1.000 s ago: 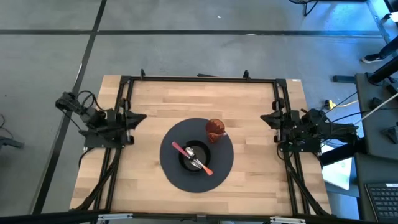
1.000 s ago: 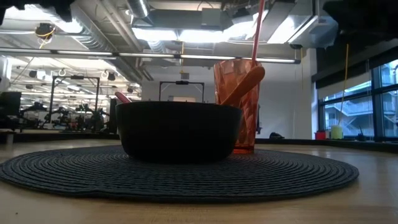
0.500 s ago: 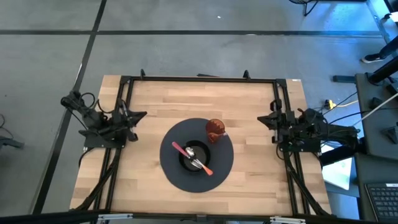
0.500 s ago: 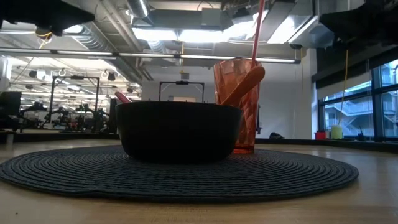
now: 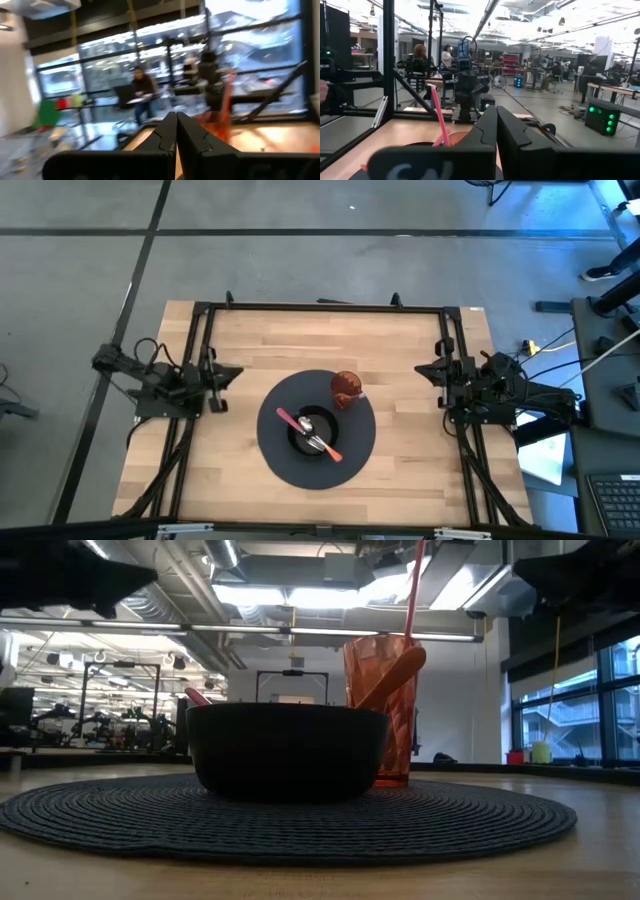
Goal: Pick & Place Utensil
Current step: Return to Home Position
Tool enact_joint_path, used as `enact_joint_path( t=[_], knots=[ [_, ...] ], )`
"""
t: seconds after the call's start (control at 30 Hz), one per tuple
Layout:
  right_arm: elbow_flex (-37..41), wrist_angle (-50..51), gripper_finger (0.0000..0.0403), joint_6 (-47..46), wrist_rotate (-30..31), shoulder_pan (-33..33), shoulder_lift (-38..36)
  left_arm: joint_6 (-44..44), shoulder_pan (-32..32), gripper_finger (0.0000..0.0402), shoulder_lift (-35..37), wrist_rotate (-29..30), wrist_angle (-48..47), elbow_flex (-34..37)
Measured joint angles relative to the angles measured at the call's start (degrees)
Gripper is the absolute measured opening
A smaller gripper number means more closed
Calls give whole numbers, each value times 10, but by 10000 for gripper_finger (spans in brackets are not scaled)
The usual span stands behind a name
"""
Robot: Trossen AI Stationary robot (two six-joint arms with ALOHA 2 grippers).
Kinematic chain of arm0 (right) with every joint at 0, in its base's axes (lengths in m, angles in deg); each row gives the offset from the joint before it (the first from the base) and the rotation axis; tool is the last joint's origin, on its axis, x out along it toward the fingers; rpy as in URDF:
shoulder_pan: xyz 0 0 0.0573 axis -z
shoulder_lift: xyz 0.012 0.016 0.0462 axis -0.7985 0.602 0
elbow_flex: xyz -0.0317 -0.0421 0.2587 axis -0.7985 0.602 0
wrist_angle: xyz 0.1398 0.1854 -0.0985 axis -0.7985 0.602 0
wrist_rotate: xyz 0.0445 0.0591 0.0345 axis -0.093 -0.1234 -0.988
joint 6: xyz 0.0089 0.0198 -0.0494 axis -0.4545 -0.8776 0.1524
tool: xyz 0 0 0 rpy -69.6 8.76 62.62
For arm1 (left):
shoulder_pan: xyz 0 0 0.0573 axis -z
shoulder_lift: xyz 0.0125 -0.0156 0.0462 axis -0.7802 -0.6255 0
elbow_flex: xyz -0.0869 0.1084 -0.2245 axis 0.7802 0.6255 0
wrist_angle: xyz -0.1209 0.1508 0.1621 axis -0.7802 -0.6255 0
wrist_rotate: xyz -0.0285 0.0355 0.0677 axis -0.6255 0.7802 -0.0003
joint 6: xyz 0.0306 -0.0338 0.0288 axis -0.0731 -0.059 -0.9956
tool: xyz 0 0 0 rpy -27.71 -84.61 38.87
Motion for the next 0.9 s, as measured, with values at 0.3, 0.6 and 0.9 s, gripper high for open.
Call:
enact_joint_path(
  t=[0.3,0.6,0.9],
  knots=[
    [0,-6,0,-38,-39,28,29,80,-144,2,0,-224,-67,0],
    [0,30,0,-82,-58,39,23,170,-121,2,0,-129,-161,-14],
    [5,66,0,-104,-84,56,-15,139,-78,1,0,-64,-181,-15]
  ],
)
